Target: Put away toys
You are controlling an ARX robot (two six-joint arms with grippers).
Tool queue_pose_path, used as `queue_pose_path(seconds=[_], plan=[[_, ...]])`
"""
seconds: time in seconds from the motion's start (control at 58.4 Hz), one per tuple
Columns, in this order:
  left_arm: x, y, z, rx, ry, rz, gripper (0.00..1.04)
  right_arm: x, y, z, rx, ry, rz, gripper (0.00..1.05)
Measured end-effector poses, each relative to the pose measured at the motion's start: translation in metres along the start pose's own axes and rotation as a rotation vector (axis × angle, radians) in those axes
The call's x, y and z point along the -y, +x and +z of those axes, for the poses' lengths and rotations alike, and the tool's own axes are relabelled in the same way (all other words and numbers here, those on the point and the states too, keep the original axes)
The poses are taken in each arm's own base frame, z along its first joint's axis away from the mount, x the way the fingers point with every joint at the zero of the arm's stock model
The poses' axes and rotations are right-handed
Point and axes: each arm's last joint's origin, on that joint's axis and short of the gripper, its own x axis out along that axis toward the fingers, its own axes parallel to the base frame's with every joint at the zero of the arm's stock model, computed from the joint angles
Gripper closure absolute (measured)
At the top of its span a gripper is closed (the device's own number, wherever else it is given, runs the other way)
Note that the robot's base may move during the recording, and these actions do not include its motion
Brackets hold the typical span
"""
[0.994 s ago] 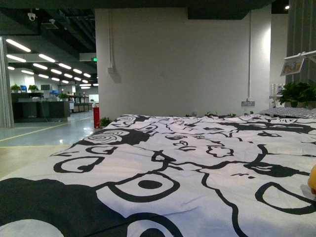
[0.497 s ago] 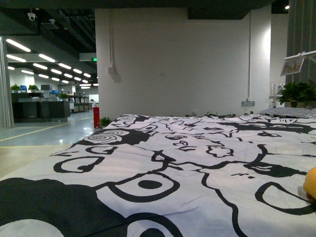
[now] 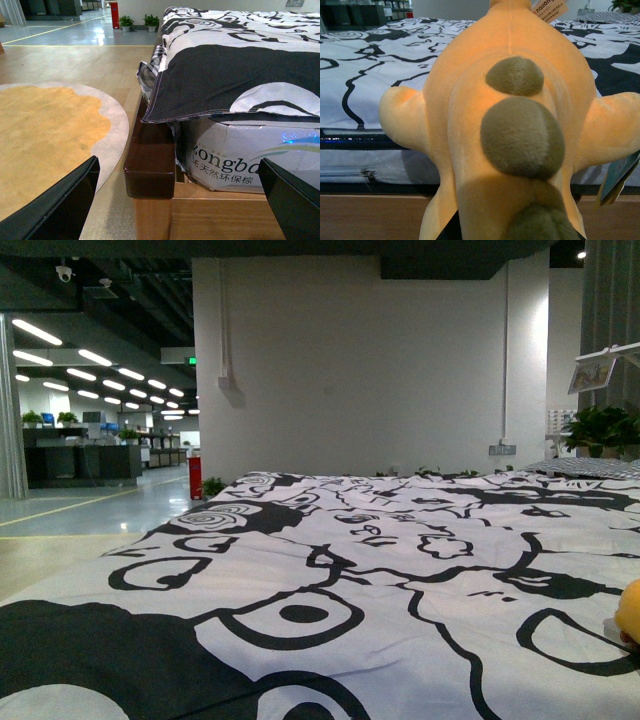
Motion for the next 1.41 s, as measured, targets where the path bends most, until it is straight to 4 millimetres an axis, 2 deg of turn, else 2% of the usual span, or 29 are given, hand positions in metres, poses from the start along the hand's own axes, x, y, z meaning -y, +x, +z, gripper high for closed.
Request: queue_pose_path(seconds=[1.405], plan=[[-0.0001,0.0001,-0.0001,-0.001,0.000,0.000,0.06,0.0000,0.0004,-0.0023,-0.012,-0.001,-0.005,0.96]])
